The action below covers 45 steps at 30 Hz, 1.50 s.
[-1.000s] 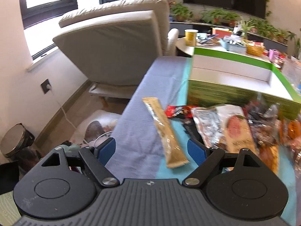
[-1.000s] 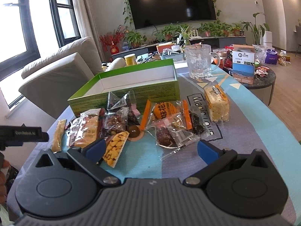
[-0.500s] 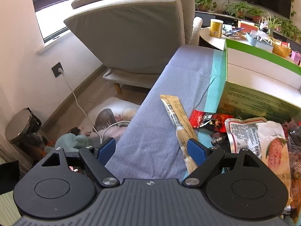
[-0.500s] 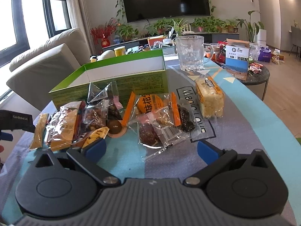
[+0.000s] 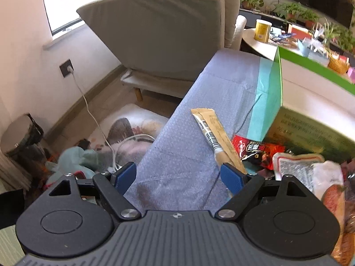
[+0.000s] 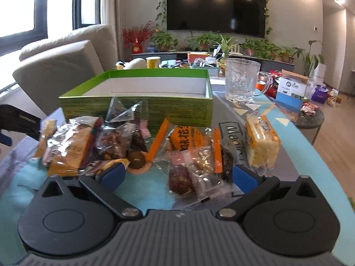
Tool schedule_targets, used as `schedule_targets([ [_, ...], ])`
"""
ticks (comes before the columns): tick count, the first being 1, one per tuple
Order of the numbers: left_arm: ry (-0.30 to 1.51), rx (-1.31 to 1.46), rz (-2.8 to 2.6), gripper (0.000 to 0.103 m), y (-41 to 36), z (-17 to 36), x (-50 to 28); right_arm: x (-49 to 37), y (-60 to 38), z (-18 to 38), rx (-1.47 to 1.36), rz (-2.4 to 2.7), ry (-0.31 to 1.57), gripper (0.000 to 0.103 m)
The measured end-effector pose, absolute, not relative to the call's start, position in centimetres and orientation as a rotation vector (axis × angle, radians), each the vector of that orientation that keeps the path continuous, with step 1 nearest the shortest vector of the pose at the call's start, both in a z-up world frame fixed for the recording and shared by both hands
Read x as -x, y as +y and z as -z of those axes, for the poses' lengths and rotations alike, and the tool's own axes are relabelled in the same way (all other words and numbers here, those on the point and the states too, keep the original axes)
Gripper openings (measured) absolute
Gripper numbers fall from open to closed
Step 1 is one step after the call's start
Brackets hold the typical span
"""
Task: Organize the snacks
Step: 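Move the left tool to the long tan snack bar and grasp it, then carry the tan bar into the box with left tool while right grasps cake packet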
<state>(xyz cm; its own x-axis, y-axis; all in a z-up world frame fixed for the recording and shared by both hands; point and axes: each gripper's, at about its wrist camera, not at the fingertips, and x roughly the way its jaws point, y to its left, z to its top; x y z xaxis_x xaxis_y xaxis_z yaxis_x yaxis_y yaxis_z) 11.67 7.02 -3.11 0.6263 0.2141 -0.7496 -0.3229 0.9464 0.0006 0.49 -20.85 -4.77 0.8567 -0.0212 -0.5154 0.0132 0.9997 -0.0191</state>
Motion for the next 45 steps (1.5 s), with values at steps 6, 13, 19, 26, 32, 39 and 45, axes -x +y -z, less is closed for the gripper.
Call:
schedule_targets([
  [6, 0.816, 0.218, -0.289, 0.082, 7.3, 2.7, -11.6, -1.0, -21.4, 5.0, 0.039, 0.009, 0.556, 0.048],
  [13, 0.818, 0.181, -0.263, 0.083, 6.3, 3.2, -12.5, -1.2, -21.4, 5.3, 0.018, -0.026, 0.592, 0.048],
  [19, 0.809, 0.247, -0.184, 0.05, 7.3, 3.8, -12.8, -1.5, -21.4, 5.4, 0.006, -0.04, 0.61, 0.047],
  [26, 0.826, 0.205, -0.051, 0.014, 6.1, 2.6, -11.4, -0.7, -22.0, 4.9, -0.051, -0.048, 0.603, 0.047],
  [32, 0.809, 0.174, 0.017, 0.005, 6.2, 1.7, -8.6, 0.5, -22.4, 4.2, -0.074, -0.048, 0.582, 0.047],
  [39, 0.815, 0.17, -0.013, 0.034, 6.3, 1.5, -8.4, 1.1, -22.4, 3.9, -0.088, -0.054, 0.572, 0.047],
  [45, 0.842, 0.188, -0.051, 0.06, 6.2, 3.0, -10.2, 1.7, -22.7, 3.7, -0.098, -0.052, 0.571, 0.047],
])
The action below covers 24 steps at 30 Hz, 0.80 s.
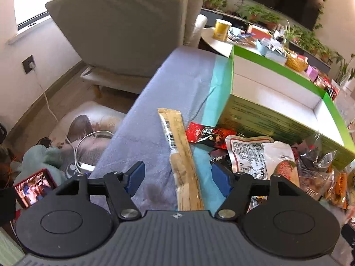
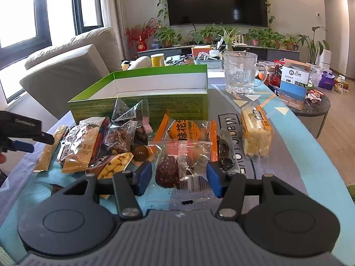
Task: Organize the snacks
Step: 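Carry the tan bar into the box with left tool while right grasps cake packet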
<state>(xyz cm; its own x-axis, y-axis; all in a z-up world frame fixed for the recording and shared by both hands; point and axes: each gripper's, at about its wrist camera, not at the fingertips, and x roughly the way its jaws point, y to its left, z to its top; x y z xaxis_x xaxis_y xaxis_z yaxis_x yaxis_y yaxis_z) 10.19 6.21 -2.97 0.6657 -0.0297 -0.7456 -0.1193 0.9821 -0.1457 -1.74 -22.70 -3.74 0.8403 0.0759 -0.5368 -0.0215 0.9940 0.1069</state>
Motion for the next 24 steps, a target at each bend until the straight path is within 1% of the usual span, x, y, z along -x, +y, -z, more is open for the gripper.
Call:
schedule_targets([
  [1, 0.847, 0.181, -0.04, 0.044, 6.2, 3.2, -10.3, 1.8, -22.8, 3.7, -0.102, -0.05, 0.572, 0.047],
  [2, 0.86, 0.182, -0.024, 0.031, 6.1, 3.5, -10.4, 1.8, -22.8, 3.7, -0.106, -0.049, 0.572, 0.047],
  [3, 0.854, 0.172, -0.02, 0.025, 6.1, 3.6, -10.3, 1.9, -22.9, 3.7, -0.109, -0.05, 0.572, 0.047],
  [5, 0.848, 0.158, -0.001, 0.019, 6.0, 3.5, -9.7, 1.9, -22.9, 3.8, -0.114, -0.051, 0.572, 0.047],
  [8, 0.806, 0.163, 0.02, 0.018, 6.3, 2.4, -8.3, 1.9, -22.8, 3.7, -0.118, -0.057, 0.565, 0.047],
  [16, 0.612, 0.11, 0.097, 0.018, 4.7, -3.3, -5.3, 2.0, -22.4, 1.8, -0.12, -0.083, 0.492, 0.047],
  [24, 0.527, 0.095, 0.197, 0.018, 1.3, -6.4, -7.5, 0.3, -21.3, -1.3, -0.082, -0.122, 0.389, 0.047],
])
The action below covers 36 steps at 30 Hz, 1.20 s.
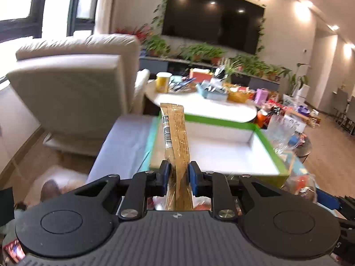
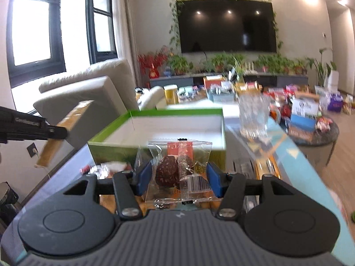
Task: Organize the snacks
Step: 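Carry the tan bar into the box with left tool while right grasps cake packet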
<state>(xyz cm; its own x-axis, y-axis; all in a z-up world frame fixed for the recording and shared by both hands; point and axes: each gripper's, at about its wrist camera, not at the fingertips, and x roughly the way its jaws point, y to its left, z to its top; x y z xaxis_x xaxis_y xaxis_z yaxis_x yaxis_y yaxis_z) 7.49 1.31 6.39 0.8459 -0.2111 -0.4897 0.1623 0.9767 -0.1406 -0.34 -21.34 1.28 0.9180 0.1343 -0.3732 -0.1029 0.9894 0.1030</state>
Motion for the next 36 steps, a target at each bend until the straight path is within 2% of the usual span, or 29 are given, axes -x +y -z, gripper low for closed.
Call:
schedule_targets([
  [8, 0.503, 0.084, 0.221, 0.018, -0.8, -7.0, -10.5, -2.6, -21.6, -2.2, -0.096, -0.117, 0.36, 0.047],
  [22, 0.512, 0.038, 0.188, 0.018, -2.7, -4.8, -17.7, -8.8, -22.0, -1.0, -0.149, -0.082, 0.4, 0.047],
  [36, 0.7, 0.069, 0.167, 0.018, -2.5, 0.9, -20.2, -12.3, -21.5, 1.6, -0.182, -0.068, 0.522, 0.047],
])
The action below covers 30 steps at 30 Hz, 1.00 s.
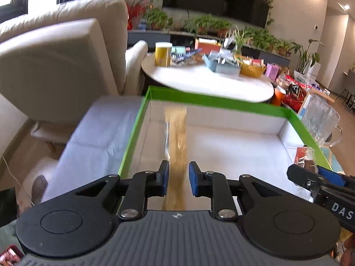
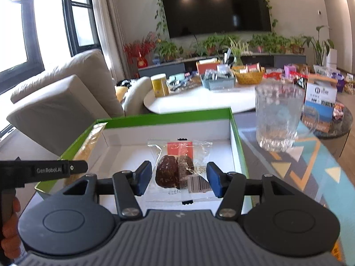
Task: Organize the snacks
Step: 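Carry the tan bar into the box with left tool while right grasps cake packet, then release the tan bar in the box with the left tool while the right tool drops the cake packet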
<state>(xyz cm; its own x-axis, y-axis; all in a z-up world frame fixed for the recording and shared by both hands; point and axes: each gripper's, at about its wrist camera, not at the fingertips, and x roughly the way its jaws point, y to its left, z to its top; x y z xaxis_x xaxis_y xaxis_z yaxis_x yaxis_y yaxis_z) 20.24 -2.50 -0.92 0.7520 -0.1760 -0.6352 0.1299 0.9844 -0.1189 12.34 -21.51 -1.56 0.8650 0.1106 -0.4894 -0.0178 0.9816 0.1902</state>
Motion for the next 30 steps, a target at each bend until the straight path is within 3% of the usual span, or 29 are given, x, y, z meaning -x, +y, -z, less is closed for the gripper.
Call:
schedule_targets([
  [6, 0.677, -0.025, 0.159, 0.018, -3.3, 1.5, -17.8, -11.0, -20.0, 2.1, -0.075, -0.05, 0.544, 0.047],
  [20, 0.685, 0.102, 0.208, 0.019, -1.3, -0.1, -13.6, -7.4, -20.5, 1.4, -0.106, -0.025, 0.511, 0.048],
  [25, 0.592, 0.071, 0.188, 0.038, 0.1, -2.0, -9.9, -4.4, -21.1, 0.1, -0.122, -0.017, 0.452, 0.048],
  [30, 0.628, 0.089, 0.207, 0.04, 1.9, -2.0, -7.0, -1.9, -21.8, 0.4, -0.134, -0.01, 0.453, 0.048],
])
